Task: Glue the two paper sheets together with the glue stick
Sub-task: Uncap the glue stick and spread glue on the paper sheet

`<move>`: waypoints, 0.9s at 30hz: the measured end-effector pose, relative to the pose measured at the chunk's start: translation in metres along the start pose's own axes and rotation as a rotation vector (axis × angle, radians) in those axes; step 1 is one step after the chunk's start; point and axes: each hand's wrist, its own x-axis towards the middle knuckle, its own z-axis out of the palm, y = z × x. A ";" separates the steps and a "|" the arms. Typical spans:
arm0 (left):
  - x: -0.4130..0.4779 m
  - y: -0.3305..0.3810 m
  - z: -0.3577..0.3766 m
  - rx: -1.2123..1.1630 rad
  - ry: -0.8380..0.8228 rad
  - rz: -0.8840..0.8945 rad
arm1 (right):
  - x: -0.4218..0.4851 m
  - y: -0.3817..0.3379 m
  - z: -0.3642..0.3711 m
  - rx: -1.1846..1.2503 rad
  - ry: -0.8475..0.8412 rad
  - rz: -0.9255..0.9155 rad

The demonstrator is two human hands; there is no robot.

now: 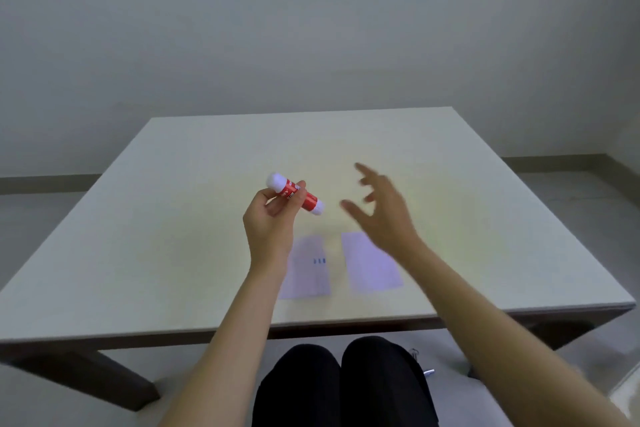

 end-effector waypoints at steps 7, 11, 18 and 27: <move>-0.020 -0.002 0.012 -0.218 0.059 -0.158 | -0.027 -0.035 0.025 0.751 -0.145 0.133; -0.027 -0.003 0.019 -0.226 0.035 -0.133 | -0.028 -0.033 0.020 1.007 -0.204 0.361; -0.036 0.001 0.032 -0.228 -0.047 -0.099 | -0.025 -0.025 0.002 0.572 -0.145 0.307; -0.041 0.003 0.031 -0.227 -0.072 -0.093 | -0.031 -0.023 -0.002 0.771 -0.266 0.400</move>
